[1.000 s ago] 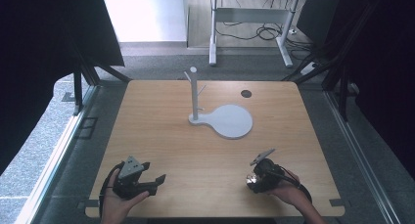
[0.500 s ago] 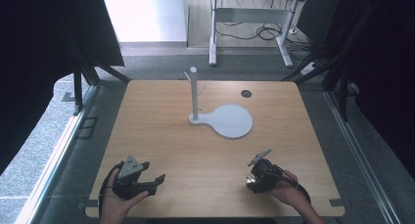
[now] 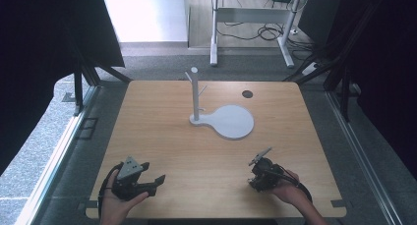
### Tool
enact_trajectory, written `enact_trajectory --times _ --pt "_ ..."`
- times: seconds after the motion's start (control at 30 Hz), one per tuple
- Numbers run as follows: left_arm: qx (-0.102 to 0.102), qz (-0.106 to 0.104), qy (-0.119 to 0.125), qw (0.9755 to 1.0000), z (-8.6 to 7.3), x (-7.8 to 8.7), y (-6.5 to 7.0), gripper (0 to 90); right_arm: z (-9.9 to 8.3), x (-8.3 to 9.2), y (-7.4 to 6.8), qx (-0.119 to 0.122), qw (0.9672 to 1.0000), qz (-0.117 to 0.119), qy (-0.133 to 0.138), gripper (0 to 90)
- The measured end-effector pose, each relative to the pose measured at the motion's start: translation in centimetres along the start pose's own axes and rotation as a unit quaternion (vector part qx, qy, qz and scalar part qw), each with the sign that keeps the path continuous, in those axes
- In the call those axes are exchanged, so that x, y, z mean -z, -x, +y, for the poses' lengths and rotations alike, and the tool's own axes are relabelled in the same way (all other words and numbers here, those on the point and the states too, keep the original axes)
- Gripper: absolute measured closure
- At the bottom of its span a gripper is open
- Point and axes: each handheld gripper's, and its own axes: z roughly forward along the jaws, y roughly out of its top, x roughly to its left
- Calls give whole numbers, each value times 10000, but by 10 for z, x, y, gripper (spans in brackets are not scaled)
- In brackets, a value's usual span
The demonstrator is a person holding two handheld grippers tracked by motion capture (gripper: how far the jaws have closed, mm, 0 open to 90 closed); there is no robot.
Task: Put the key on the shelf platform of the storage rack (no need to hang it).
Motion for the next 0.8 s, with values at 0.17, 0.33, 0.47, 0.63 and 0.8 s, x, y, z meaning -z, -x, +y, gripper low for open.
enact_trajectory --times 0.17,0.33,0.47,0.63,0.8 --pt "6 6 22 10000 0 1 -1 274 1 0 3 -57 10000 9 -42 659" --pt "12 2 -10 10000 0 -1 -1 274 2 0 5 8 9999 11 -111 665" --pt "13 -5 -19 10000 0 -2 0 274 3 0 4 6 9999 9 -148 669" --pt "25 9 -11 10000 -1 -1 -1 274 3 1 6 -32 9998 35 -188 671" --pt "16 3 -20 10000 -1 -2 -1 274 3 1 9 -50 9997 121 -212 673"
